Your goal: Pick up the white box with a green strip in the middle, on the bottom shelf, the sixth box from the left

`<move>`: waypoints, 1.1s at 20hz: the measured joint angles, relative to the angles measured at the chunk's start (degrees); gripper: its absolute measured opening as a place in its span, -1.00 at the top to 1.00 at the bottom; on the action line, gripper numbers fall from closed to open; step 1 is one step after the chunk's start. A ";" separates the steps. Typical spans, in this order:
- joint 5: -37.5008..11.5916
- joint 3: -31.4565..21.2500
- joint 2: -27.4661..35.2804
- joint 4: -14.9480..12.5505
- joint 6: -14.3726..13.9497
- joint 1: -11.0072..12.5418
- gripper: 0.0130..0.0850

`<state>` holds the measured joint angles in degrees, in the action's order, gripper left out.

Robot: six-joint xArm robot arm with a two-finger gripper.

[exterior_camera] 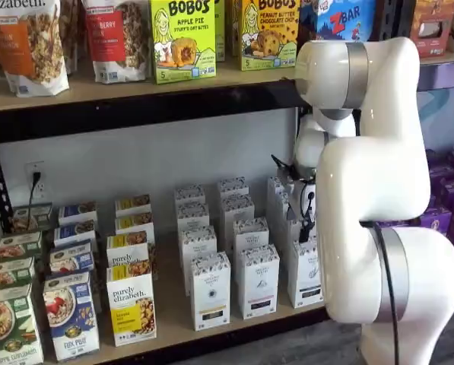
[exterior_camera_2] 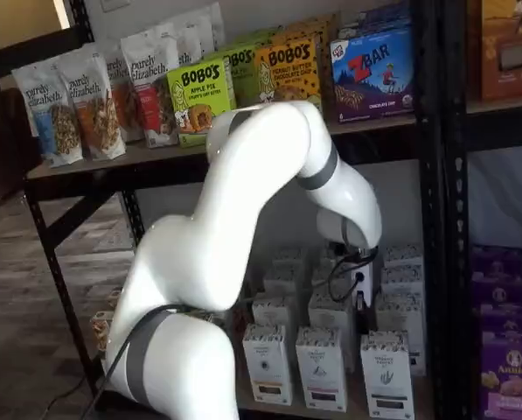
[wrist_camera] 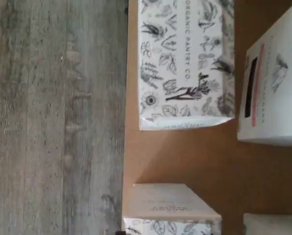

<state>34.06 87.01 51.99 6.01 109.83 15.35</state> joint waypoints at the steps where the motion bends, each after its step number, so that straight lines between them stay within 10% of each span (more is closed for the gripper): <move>1: -0.27 -0.05 0.20 -0.41 -0.33 -0.01 -1.00; 22: -5.14 -1.05 4.12 -7.26 -6.28 -0.36 -1.00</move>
<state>28.92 85.96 56.11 -1.26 103.54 14.99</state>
